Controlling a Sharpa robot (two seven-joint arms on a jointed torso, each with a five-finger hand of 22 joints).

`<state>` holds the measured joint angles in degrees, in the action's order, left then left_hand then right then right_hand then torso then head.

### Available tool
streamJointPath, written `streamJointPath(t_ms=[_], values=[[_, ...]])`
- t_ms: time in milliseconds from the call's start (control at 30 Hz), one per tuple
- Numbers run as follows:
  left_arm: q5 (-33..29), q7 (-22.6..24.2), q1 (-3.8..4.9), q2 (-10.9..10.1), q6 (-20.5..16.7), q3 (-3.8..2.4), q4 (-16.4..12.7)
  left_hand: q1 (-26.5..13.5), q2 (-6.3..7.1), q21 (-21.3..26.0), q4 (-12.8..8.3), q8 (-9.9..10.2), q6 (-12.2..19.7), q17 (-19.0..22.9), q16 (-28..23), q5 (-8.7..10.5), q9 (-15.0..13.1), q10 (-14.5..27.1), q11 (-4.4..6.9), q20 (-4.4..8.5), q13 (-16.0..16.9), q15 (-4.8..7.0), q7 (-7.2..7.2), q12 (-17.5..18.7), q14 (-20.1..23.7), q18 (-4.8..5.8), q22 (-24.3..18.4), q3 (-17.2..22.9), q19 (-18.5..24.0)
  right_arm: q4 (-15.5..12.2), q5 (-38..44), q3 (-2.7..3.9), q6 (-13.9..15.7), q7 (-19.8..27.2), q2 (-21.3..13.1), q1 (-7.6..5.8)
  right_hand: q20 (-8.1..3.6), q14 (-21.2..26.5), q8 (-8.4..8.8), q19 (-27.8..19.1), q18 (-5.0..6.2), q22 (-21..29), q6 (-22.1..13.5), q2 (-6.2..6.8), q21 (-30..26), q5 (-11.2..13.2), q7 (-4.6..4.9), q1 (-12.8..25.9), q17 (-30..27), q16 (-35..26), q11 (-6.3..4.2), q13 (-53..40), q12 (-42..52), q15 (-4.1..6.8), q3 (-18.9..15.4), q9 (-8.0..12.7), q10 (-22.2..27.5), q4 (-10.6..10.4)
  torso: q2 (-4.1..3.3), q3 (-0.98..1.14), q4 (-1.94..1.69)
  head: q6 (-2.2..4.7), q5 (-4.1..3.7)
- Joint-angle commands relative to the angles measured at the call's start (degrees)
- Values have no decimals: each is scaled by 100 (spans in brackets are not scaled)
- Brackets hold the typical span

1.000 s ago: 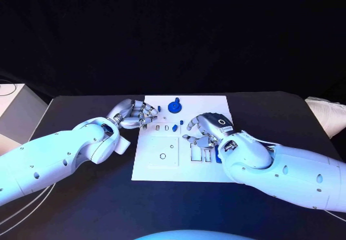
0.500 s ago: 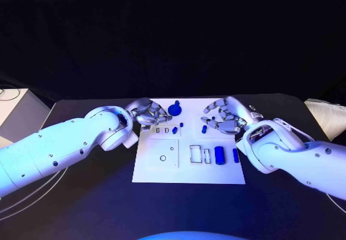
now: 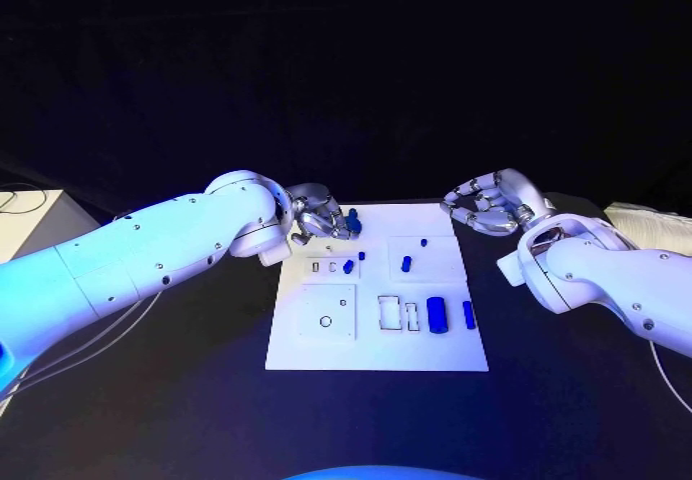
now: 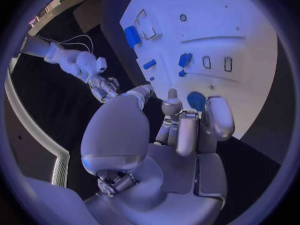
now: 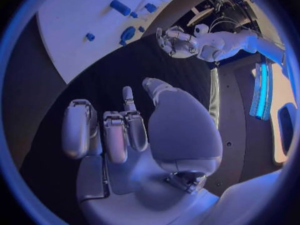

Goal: Assemble the parts on the task board

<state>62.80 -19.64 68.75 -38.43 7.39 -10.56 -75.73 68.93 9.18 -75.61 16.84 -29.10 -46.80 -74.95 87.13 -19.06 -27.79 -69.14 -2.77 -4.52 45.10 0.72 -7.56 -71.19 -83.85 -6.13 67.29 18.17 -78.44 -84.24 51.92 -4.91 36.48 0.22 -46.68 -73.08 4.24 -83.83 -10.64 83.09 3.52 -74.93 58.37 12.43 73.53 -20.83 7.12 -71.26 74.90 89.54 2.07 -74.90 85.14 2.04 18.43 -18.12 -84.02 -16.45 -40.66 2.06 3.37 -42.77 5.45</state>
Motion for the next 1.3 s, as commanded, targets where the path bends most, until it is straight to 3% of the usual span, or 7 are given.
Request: streamJointPath(t_ms=[33, 167, 200, 433, 767, 1100, 1300], values=[[438, -539, 99, 193, 969, 48, 176, -78, 8, -38, -2, -28, 29, -880, 32, 10, -8, -34, 5, 5, 20, 39, 18, -27, -418, 113, 2, -41, -21, 115, -584, 6, -119, 341, 28, -42, 1, -582, -38, -41, 63, 12, 23, -47, -28, 16, -12, 3, 1409, -29, 16, -1199, -16, -35, -27, -7, -389, -1, 7, 2, 18, -26, 7], [571, -721, 270, 459, 1345, 178, 470, -148, -2, -54, -2, -43, 53, -870, 27, 24, -17, -13, 1, 2, 55, 35, 17, -45, -413, 115, 19, -84, -15, 207, -637, 6, -129, 346, 62, -77, 0, -576, -46, -48, 66, 21, -1, -52, -42, -6, -9, 22, 1395, -39, 17, -1191, -30, -34, -48, -13, -382, -9, -3, -7, 6, -50, 25], [606, -771, 344, 565, 1506, 241, 600, -184, -7, -61, -1, -52, 62, -876, 29, 28, -22, -18, -1, -1, 95, 33, 16, -65, -413, 116, 27, -107, -12, 231, -642, 6, -133, 343, 77, -87, 0, -575, -48, -51, 67, 25, -23, -56, -50, -16, -6, 41, 1393, -41, 20, -1189, -33, -36, -65, -15, -380, -15, -7, -6, 9, -58, 29], [661, -891, 543, 879, 2086, 436, 994, -364, -49, -66, -1, -127, 80, -852, 14, 84, -87, 23, 3, -14, 176, 33, 30, -102, -398, 109, 21, -229, 28, 310, -629, 6, -142, 315, 144, -121, 3, -573, -51, -67, 74, 52, -69, -64, -86, -39, 0, 84, 1386, -46, 25, -1184, -41, -40, -102, -20, -375, -19, -8, -5, 29, -66, 40], [699, -919, 625, 1053, 2182, 486, 1153, -547, -128, -100, 2, -288, 91, -881, 21, 416, -268, 27, 29, -10, 321, 51, 65, -152, -402, 110, 58, -399, 49, 360, -610, 5, -150, 273, 186, -139, 5, -576, -53, -61, 70, 39, -99, -74, -75, -60, 4, 112, 1397, -38, 30, -1195, -25, -43, -125, -23, -381, -22, -14, -9, 22, -82, 18], [673, -926, 639, 1158, 2326, 511, 1243, -537, -137, -84, -6, -293, 107, -858, 10, 426, -280, 52, 30, -12, 290, 52, 65, -135, -394, 105, 30, -404, 68, 379, -594, 5, -168, 241, 214, -144, 6, -575, -56, -62, 70, 40, -114, -79, -79, -75, 7, 134, 1393, -41, 32, -1194, -27, -45, -142, -25, -380, -24, -8, -15, 10, -108, 10], [637, -920, 637, 1237, 2321, 591, 1344, -488, -180, -79, -9, -300, 144, -859, 9, 408, -307, 76, 27, -13, 293, 49, 61, -126, -391, 102, 23, -395, 82, 385, -585, 5, -174, 231, 231, -146, 7, -575, -55, -66, 72, 48, -119, -81, -88, -79, 8, 138, 1395, -40, 32, -1195, -25, -46, -145, -25, -381, -23, -16, -18, 12, -124, 10]])
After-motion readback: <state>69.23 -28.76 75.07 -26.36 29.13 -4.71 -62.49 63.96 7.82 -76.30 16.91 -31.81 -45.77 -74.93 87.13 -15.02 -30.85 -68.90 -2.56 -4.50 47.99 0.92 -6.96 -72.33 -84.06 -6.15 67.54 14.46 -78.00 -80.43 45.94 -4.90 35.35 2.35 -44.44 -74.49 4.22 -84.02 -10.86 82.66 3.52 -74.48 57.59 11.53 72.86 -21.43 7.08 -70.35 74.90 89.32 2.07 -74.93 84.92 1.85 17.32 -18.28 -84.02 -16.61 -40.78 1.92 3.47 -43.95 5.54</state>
